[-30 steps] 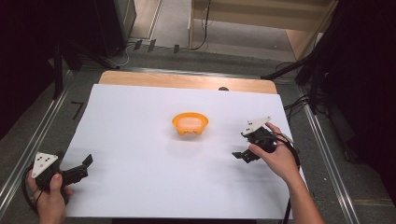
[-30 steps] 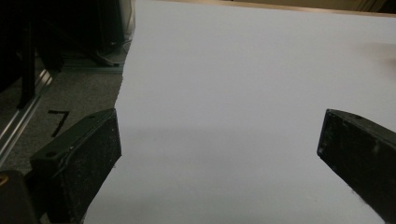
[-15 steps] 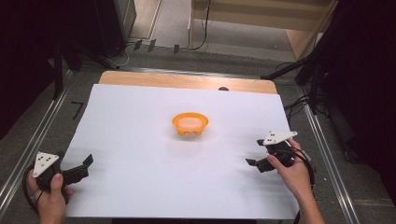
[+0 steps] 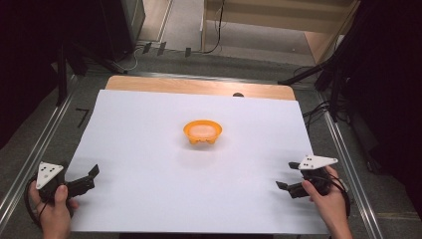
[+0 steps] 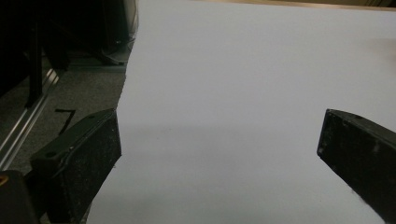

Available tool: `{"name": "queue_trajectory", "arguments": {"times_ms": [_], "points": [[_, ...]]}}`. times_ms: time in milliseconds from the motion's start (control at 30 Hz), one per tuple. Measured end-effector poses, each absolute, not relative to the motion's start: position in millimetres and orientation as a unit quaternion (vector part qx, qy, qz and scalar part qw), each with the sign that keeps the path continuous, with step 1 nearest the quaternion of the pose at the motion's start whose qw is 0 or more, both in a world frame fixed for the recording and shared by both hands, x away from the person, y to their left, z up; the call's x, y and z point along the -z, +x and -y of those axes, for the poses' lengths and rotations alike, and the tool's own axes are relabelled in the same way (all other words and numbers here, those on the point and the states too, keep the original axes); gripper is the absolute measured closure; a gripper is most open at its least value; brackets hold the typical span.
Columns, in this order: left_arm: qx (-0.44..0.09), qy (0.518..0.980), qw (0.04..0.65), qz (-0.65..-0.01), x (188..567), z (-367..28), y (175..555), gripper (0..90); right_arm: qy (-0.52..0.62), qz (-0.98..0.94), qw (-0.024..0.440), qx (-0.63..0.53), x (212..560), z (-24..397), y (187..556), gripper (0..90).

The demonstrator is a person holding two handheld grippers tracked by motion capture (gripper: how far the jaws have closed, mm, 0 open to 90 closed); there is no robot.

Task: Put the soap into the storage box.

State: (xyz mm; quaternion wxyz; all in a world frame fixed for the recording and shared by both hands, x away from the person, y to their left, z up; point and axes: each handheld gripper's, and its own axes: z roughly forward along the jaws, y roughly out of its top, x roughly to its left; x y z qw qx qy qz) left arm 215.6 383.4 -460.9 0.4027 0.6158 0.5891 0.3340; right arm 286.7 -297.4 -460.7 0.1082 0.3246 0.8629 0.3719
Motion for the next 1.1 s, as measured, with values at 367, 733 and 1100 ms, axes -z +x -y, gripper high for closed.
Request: {"name": "queue_trajectory", "arguments": {"times_ms": [367,733,1100], "points": [[-0.333,0.614,0.404,-0.590,460.9,-383.8,215.6,0.4,0.354,-0.845,0.104,-0.387,479.0,315.2,259.4,13.9],[-0.333,0.614,0.404,-0.591,460.8,-384.1,215.3,0.4,0.395,-0.802,0.126,-0.430,486.6,342.2,237.5,14.0],[-0.334,0.613,0.404,-0.591,460.8,-384.1,215.2,0.4,0.408,-0.785,0.140,-0.444,489.6,348.6,225.7,13.7]]}}
